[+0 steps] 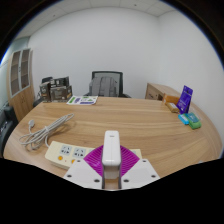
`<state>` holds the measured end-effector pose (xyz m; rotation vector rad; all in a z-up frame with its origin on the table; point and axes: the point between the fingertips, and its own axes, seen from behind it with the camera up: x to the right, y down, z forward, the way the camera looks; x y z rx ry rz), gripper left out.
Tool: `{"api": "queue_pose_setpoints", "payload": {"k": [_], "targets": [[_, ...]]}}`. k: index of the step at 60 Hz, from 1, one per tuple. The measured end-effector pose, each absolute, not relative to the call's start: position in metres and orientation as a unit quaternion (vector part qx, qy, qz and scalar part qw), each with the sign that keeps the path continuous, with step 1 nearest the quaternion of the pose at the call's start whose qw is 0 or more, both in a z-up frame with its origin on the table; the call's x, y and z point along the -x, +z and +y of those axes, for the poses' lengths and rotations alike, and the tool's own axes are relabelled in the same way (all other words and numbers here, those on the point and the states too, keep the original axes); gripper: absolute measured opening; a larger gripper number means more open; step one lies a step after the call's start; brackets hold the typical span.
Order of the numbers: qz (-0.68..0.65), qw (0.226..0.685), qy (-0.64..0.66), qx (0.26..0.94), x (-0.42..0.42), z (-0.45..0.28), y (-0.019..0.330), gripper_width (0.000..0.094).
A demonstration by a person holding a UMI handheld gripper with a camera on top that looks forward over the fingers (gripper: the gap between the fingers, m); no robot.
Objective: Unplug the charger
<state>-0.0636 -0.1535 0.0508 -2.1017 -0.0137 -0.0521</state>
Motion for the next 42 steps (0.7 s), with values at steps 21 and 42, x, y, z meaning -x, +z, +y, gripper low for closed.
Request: {"api": "queue_pose_setpoints", "payload": {"k": [21, 42], "targets": [[-0.024, 0.673, -0.041, 0.738, 0.052, -0.128, 0.304, 0.0165], [0.08, 0.537, 0.044, 0.839, -0.046, -0.131, 0.134, 0.0196]]}}
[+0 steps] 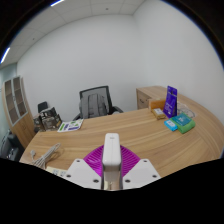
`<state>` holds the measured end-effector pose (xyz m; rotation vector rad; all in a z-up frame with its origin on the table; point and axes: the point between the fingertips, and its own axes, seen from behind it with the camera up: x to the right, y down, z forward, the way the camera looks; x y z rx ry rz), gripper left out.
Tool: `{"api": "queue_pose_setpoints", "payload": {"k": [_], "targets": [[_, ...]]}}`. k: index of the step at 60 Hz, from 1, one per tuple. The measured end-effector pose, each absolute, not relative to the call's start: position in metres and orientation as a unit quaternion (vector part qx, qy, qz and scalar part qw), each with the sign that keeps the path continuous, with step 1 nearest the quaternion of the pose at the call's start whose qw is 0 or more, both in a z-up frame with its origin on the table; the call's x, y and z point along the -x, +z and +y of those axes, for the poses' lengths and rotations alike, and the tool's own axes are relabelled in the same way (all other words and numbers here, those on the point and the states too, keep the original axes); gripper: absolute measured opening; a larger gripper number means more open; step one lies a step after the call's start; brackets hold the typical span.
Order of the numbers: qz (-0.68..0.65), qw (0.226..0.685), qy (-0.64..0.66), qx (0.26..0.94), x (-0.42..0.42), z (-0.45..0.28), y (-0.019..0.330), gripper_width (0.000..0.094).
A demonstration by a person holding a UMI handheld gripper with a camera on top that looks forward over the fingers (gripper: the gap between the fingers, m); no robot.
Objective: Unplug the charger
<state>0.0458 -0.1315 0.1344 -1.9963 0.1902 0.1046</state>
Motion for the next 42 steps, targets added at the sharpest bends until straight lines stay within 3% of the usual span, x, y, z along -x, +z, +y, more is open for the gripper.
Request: {"api": "queue_pose_setpoints", "payload": {"k": [8, 13, 15, 19, 26, 35, 42], "targets": [[0.11, 0.488, 0.07, 0.863, -0.071, -0.141, 0.059, 0.0215], [0.114, 0.472, 0.077, 0.871, -0.084, -0.149, 0.033, 0.0245], [0.116, 0.485, 0.084, 0.863, -0.089, -0.147, 0.037, 0.0265], [0.118, 0.488, 0.093, 0.86, -0.104, -0.147, 0.039, 0.0393], [0.127, 0.435, 0.08, 0.888, -0.129, -0.166, 0.008, 0.0695], [0.108, 0.44, 0.022, 0.891, -0.162, -0.175, 0.024, 0.0853], [0.067, 0.458, -0.028, 0.886, -0.17, -0.185, 0.061, 0.0857]]}}
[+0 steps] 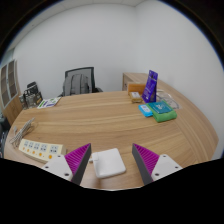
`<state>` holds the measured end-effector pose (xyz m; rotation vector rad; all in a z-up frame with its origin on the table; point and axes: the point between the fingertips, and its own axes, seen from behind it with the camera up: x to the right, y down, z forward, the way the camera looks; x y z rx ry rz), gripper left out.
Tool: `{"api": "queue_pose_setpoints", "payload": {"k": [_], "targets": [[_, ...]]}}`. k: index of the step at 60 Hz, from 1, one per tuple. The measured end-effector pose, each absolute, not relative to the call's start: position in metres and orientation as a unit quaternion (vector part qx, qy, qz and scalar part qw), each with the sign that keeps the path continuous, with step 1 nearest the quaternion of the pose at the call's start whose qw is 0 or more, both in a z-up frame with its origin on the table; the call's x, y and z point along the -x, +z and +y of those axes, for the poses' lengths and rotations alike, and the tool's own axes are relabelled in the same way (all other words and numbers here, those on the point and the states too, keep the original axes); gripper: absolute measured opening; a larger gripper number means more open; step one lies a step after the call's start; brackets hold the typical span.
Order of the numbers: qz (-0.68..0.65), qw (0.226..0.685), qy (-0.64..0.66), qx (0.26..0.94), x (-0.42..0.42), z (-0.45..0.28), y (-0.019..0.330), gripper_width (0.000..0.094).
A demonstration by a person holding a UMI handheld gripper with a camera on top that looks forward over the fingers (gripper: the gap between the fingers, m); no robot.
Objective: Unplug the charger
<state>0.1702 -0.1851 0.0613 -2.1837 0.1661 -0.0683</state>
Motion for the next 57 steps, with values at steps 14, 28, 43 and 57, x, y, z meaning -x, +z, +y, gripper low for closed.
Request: {"api": "queue_pose_setpoints", "payload": {"k": [14, 28, 43, 57], "targets": [[0.057, 0.482, -0.074, 0.871, -0.134, -0.247, 0.158, 0.0859], [0.056, 0.491, -0.102, 0.863, -0.084, -0.341, 0.213, 0.0862], [0.053, 0.496, -0.112, 0.86, -0.051, -0.405, 0.24, 0.086], [0.046, 0.502, -0.109, 0.857, -0.036, -0.422, 0.252, 0.086]]}}
